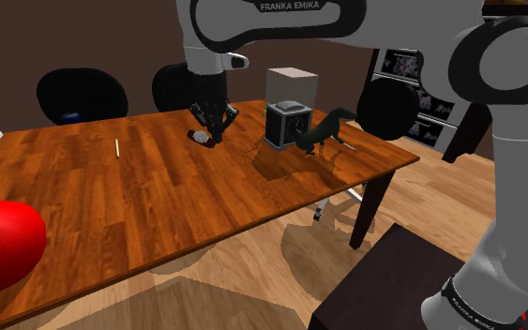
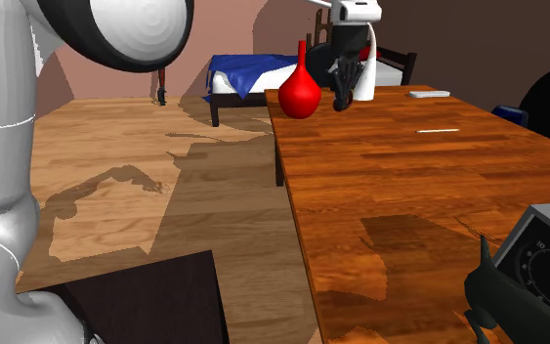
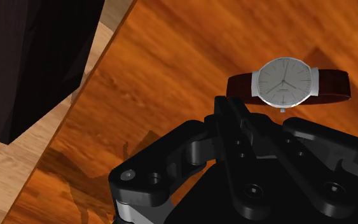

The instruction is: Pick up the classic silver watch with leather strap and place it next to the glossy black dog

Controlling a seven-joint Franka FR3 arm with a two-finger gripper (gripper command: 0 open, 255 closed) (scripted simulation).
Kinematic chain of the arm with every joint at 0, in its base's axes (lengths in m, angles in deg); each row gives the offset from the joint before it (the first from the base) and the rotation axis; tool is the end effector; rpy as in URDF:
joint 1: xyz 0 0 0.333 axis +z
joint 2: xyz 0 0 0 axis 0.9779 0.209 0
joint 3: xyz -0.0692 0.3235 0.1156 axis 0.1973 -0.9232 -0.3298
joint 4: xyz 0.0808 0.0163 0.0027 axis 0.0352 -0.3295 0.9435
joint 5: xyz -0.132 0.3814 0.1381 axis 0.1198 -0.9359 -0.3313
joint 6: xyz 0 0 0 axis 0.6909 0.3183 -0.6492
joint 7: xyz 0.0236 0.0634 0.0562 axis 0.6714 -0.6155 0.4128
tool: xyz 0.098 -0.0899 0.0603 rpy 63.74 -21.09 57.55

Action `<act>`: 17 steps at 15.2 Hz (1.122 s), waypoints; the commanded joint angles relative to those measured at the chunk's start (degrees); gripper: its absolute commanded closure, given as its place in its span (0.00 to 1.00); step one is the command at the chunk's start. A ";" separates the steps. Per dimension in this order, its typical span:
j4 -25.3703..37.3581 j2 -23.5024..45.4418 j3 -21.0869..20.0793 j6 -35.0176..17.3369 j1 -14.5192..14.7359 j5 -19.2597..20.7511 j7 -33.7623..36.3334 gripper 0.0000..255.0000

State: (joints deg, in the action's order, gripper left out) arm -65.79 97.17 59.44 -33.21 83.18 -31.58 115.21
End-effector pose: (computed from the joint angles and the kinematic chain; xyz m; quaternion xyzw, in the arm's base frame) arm 0.6573 0.3085 0.5187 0.8580 -0.5130 0.0098 0.0235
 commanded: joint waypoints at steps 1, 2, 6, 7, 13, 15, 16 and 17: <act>1.83 0.04 -0.01 1.78 0.21 0.00 -0.24 1.00; 2.97 0.26 0.00 2.69 0.44 0.10 -0.29 1.00; 8.06 1.48 0.08 6.53 1.55 0.61 -0.52 1.00; 9.49 1.87 0.11 7.56 1.89 0.79 -0.59 1.00; 20.21 5.38 0.58 14.64 4.76 2.35 -1.13 1.00; 23.86 6.76 0.82 16.82 5.86 2.95 -1.37 1.00; 18.01 3.26 0.41 14.47 3.03 1.55 -2.03 1.00; 13.32 0.32 0.09 12.63 0.56 0.35 -2.89 1.00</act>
State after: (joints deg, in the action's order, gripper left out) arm -48.75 99.89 59.78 -19.17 85.71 -30.27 112.98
